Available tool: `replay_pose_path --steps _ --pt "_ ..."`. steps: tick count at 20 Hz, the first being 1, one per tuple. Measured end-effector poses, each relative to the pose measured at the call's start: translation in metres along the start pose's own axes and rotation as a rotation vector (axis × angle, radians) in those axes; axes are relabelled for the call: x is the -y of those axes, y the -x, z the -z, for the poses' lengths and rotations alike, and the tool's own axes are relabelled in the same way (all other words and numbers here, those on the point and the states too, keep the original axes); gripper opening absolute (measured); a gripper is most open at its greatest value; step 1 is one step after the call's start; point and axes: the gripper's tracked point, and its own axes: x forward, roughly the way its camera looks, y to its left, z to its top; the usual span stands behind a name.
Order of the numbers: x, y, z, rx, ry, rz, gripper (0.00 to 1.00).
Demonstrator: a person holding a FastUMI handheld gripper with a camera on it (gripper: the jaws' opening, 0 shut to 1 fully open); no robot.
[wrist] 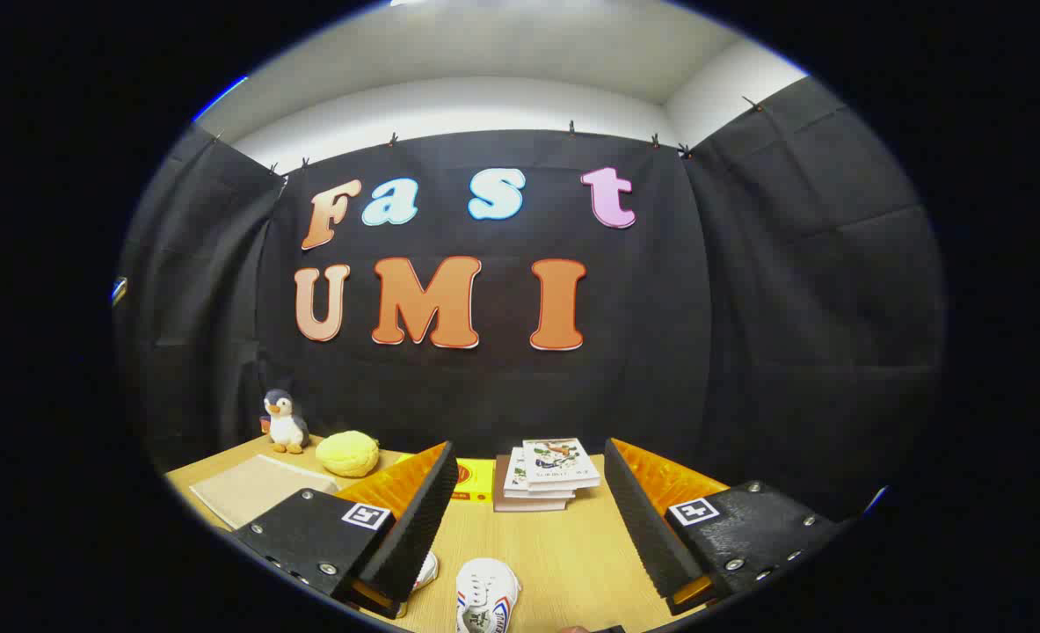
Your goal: Open the storage box then place both shoes into the box .Put the left shoe in first, then the right shoe, with the right side of both shoes facing outward in a uniform manner.
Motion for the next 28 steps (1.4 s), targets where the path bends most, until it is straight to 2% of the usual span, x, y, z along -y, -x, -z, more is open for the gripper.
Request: replay_pose_path --steps 17,24,28 --pt "-0.026 0.0 0.017 -0.049 0.009 -0.05 0.99" --pt "-0.054 -0.009 0.079 -0.198 -0.073 -0.147 0.99" --pt "-0.083 -0.01 0.116 -0.32 -0.204 -0.242 0.99"
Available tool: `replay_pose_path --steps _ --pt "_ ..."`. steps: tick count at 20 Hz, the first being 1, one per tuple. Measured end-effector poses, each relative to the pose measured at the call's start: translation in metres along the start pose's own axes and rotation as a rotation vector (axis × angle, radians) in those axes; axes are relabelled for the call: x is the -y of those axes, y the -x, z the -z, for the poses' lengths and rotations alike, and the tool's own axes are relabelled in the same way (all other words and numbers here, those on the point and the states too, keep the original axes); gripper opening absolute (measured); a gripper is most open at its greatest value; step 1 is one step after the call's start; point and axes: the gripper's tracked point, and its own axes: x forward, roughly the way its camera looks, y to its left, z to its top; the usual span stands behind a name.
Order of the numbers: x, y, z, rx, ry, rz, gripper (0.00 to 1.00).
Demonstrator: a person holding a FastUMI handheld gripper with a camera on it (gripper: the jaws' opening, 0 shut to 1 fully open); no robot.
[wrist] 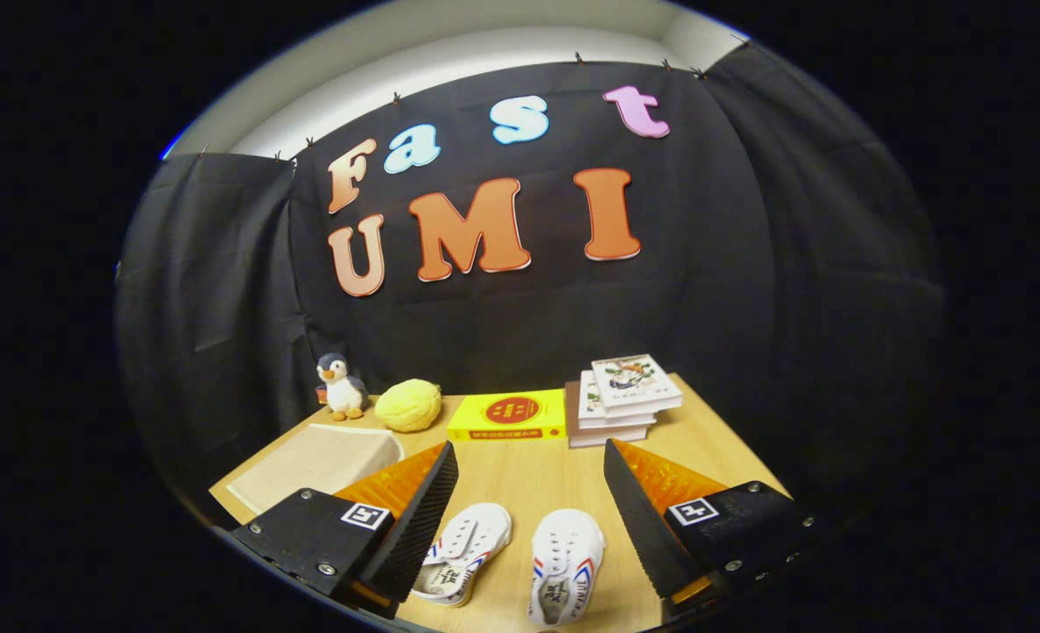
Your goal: Open the storage box then place both shoes into the box .Put the left shoe in first, then the right shoe, with the right side of both shoes facing outward in a uniform manner.
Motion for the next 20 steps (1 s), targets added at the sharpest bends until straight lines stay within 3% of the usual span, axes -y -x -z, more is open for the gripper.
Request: replay_pose_path --steps 8,20 --pt "-0.042 -0.036 0.061 -0.206 -0.382 -0.237 0.98" --pt "-0.137 -0.064 0.123 -0.509 -0.592 -0.514 0.98"
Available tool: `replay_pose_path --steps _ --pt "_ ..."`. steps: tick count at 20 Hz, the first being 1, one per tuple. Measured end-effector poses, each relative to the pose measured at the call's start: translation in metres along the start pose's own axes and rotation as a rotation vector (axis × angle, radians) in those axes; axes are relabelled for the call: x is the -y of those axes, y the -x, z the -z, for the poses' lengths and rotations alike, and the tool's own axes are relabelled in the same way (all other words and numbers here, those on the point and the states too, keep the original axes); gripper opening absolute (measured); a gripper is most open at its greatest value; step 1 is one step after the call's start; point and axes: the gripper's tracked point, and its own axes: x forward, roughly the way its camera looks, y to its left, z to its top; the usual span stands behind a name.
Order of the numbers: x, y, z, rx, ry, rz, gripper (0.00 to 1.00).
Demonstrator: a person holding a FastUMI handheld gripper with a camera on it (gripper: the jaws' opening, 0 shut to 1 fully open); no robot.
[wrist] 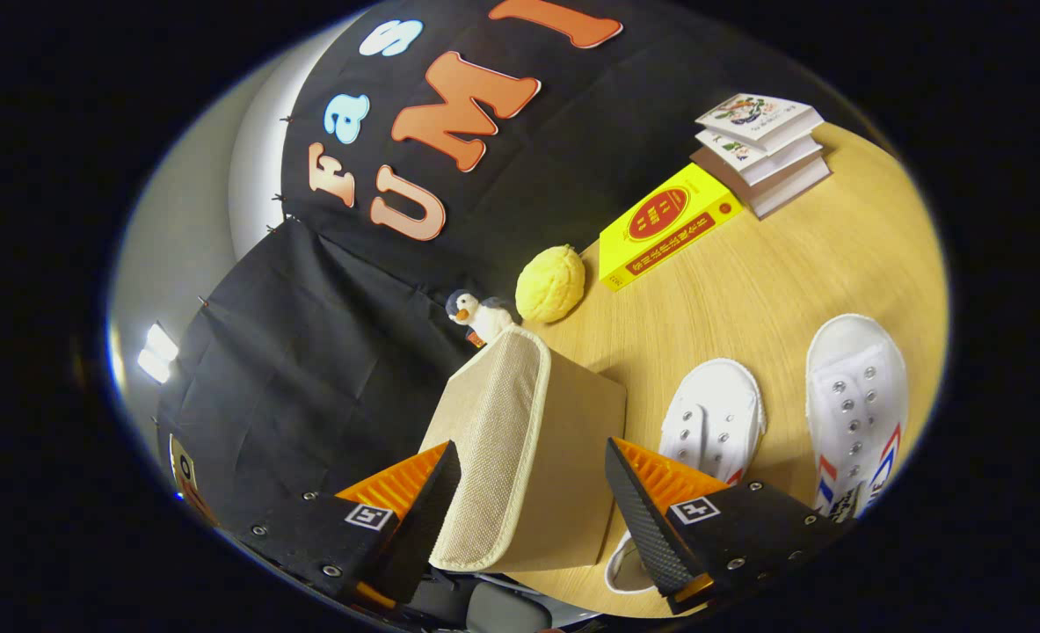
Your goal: Open the storage box then place both shoes into the box .Put the left shoe in first, then the right shoe, with the right side of both shoes facing outward in a uniform manner.
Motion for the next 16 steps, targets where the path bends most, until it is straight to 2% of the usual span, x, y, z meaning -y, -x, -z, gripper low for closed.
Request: replay_pose_path --steps 9,12,14,15,16 --pt "-0.032 -0.037 0.029 -0.141 -0.147 -0.156 0.98" --pt "-0.043 -0.037 0.028 -0.142 -0.185 -0.177 0.96" --pt "-0.044 -0.032 0.021 -0.122 -0.18 -0.168 0.88" --pt "-0.047 -0.029 0.016 -0.111 -0.184 -0.176 0.76" --pt "-0.053 -0.023 0.011 -0.1 -0.185 -0.185 0.7"
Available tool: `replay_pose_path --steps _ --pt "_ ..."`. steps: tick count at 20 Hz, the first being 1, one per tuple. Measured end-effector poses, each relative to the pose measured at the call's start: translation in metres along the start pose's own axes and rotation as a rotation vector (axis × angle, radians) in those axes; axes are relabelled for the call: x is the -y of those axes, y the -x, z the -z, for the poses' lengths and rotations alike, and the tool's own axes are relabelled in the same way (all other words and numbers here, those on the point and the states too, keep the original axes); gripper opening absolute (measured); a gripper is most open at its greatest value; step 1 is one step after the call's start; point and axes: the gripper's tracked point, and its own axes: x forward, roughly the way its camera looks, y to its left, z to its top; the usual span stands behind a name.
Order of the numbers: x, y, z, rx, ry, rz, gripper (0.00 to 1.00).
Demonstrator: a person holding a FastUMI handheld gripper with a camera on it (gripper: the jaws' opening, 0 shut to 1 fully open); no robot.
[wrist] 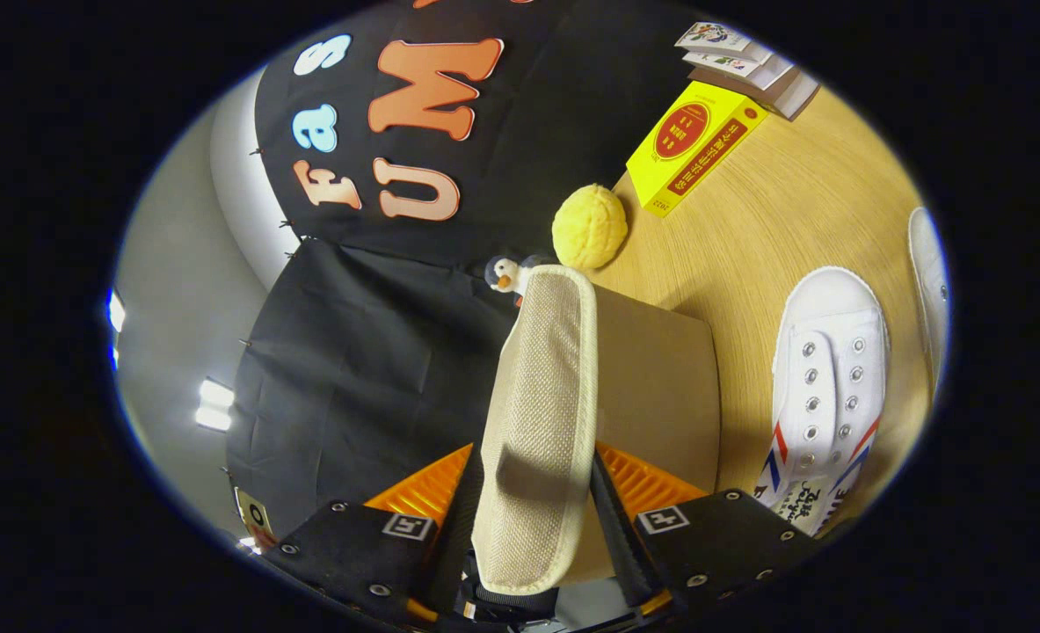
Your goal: Open the storage box then place both shoes into the box .Put the left shoe in first, then the right shoe, with the right side of both shoes facing outward in a uniform manner.
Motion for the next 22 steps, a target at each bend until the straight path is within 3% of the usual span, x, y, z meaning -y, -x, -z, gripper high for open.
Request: replay_pose_path --steps 1,4,5,8,16,22 --pt "-0.007 0.002 -0.004 0.012 0.009 -0.005 0.55" --pt "-0.037 0.012 -0.015 0.059 0.058 -0.026 0.32" --pt "-0.044 0.012 -0.018 0.072 0.073 -0.016 0.18" --pt "-0.077 0.01 -0.014 0.083 0.117 -0.027 0.05" --pt "-0.169 -0.032 0.011 0.086 0.188 -0.103 0.05" --pt "-0.221 -0.096 0.045 0.064 0.242 -0.114 0.04"
